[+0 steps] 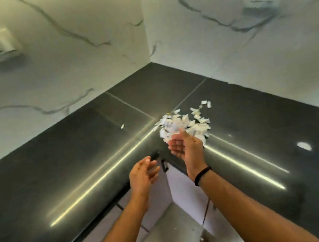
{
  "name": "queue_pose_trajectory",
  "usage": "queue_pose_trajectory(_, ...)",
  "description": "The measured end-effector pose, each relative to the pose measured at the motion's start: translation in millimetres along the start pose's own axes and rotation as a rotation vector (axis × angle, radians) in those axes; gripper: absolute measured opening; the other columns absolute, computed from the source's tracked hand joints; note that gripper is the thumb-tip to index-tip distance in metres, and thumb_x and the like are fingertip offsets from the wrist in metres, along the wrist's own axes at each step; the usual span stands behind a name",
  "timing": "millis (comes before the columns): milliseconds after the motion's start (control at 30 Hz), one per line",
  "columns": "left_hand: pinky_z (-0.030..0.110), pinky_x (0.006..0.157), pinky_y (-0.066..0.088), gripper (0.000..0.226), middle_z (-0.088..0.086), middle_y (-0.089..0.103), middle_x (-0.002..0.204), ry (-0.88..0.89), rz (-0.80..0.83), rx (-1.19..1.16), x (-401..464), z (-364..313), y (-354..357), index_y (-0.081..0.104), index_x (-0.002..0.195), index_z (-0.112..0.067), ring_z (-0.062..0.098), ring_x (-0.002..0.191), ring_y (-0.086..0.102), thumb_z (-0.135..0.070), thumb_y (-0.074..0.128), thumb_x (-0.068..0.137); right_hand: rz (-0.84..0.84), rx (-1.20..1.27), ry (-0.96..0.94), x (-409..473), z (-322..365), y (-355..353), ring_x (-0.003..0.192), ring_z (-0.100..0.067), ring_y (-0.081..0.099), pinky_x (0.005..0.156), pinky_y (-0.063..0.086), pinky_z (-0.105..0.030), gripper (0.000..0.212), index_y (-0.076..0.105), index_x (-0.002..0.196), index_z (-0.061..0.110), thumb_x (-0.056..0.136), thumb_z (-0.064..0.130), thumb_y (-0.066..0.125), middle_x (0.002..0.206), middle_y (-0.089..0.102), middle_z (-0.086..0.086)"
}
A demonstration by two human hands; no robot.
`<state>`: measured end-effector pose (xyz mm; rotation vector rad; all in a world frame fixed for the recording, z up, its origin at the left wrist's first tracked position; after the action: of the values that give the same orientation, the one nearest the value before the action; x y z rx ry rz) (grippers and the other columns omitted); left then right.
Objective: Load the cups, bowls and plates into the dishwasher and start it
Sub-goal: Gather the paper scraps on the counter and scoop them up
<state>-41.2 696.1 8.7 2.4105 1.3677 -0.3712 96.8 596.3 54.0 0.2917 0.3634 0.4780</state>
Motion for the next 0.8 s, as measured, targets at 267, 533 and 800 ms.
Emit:
queue_pose_trajectory(267, 0.046, 0.109, 0.044, 0.07, 0.006, 0.054, 0.139, 0.457, 0.011, 1.019, 70.5, 17.5, 56.7, 0.054, 0.139, -0.02, 0.025, 0.131, 0.05, -0.035, 0.083, 0.078, -0.172, -0.355, -0.182, 70.9, 27.0, -90.2, 0.08, -0.01, 0.054, 0.08, 0.042, -0.032, 0.031, 0.068, 0.089, 0.012, 0.096, 0.041, 0.059, 0.085, 0.063, 0.004)
queue_pose_trajectory(533, 0.053, 0.122, 0.022, 0.13, 0.012, 0.016, 0.166, 0.353, -0.009, 1.276, 125.1, -4.5, 63.0, 0.014, 0.16, -0.025, 0.033, 0.154, 0.013, -0.057, 0.09, 0.059, 0.208, -1.213, -0.077, 69.6, -22.3, -129.2, 0.154, -0.019, 0.007, 0.12, 0.011, -0.025, 0.09, 0.016, 0.159, 0.015, 0.089, 0.033, 0.07, 0.168, 0.002, -0.005)
queue_pose_trajectory(800, 0.056, 0.122, 0.02, 0.132, 0.012, 0.018, 0.167, 0.279, 0.099, 1.242, 152.0, -4.9, 83.6, 0.012, 0.16, -0.021, 0.035, 0.153, 0.014, -0.057, 0.09, 0.06, 0.186, -1.293, -0.185, 97.6, -6.6, -138.3, 0.149, -0.016, 0.025, 0.122, 0.025, -0.031, 0.087, 0.022, 0.158, 0.022, 0.087, 0.021, 0.072, 0.162, 0.025, 0.001)
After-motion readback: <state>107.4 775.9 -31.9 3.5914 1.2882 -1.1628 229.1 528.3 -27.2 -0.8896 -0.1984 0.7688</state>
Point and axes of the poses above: each hand's wrist, its own x-axis towards the middle knuckle, its own y-axis out of the palm, z = x × y, the point moved 6 cm from there along x, towards the middle knuckle
